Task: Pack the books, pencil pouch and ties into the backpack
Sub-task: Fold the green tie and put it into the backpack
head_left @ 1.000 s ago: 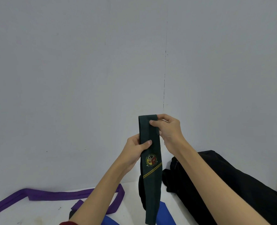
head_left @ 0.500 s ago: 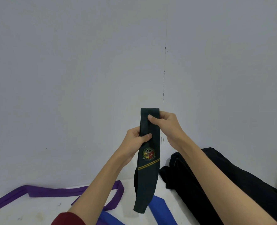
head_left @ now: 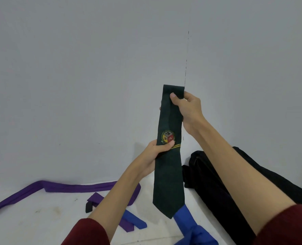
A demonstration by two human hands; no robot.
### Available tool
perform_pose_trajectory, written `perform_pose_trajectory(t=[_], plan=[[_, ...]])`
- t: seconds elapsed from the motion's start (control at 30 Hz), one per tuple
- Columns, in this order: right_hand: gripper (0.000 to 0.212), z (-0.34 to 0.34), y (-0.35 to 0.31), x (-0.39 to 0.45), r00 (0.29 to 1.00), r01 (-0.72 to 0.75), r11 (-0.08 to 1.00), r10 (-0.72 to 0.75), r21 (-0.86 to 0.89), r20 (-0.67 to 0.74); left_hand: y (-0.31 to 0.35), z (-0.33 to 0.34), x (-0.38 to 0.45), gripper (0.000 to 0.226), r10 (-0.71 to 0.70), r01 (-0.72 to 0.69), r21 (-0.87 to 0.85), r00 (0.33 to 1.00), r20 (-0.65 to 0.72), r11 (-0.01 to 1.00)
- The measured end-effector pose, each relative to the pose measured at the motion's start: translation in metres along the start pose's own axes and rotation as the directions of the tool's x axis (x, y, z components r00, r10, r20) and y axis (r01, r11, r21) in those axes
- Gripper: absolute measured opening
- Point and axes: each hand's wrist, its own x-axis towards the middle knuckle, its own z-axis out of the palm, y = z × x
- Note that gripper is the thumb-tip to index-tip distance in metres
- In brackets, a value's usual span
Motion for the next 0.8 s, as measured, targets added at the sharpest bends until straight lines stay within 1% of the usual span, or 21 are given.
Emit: perform_pose_trajectory(t=[0.1,0.2,0.27,0.33,0.4,0.47,0.53,0.6,0.7,0.8], plan=[[0.007,0.000,0.002,0.000,1.000,-0.029,0.999,0.029,0.031,0.004,-0.003,0.000,-0.001,0.014,-0.022,0.023,-0.030,0.999,0.025,0.999],[0.009,0.000,0.002,-0.001,0.999,-0.040,0.998,0.041,0.050,-0.006,-0.014,-0.003,-0.002,0.017,-0.040,0.038,0.037,0.998,0.040,0.999],[0.007,-0.001,-0.001,0.000,0.999,-0.041,0.997,0.042,0.068,-0.014,-0.024,-0.008,-0.002,0.029,-0.056,0.053,0.049,0.997,0.053,0.997],[0.009,-0.003,-0.003,0.001,0.999,-0.039,0.996,0.041,0.085,-0.022,-0.033,-0.014,-0.003,0.045,-0.075,0.075,0.004,0.995,0.071,0.997],[0.013,-0.005,-0.004,0.003,0.998,-0.043,0.994,0.047,0.099,-0.035,-0.041,-0.019,-0.005,0.051,-0.091,0.097,-0.060,0.991,0.095,0.993],[0.013,-0.007,-0.004,0.004,0.997,-0.054,0.991,0.060,0.124,-0.044,-0.046,-0.020,-0.007,0.049,-0.100,0.118,-0.126,0.985,0.138,0.985],[0.013,-0.008,-0.002,0.004,0.996,-0.068,0.989,0.075,0.134,-0.048,-0.050,-0.020,-0.008,0.048,-0.109,0.134,-0.150,0.980,0.166,0.980],[0.014,-0.008,-0.001,0.004,0.995,-0.077,0.987,0.085,0.138,-0.053,-0.050,-0.018,-0.010,0.048,-0.133,0.152,-0.123,0.980,0.149,0.981],[0.018,-0.008,-0.001,0.006,0.995,-0.074,0.988,0.083,0.139,-0.061,-0.049,-0.016,-0.011,0.035,-0.148,0.160,-0.100,0.983,0.113,0.982],[0.019,-0.007,-0.002,0.006,0.995,-0.067,0.989,0.076,0.132,-0.062,-0.048,-0.015,-0.012,0.028,-0.159,0.165,-0.074,0.983,0.087,0.983]])
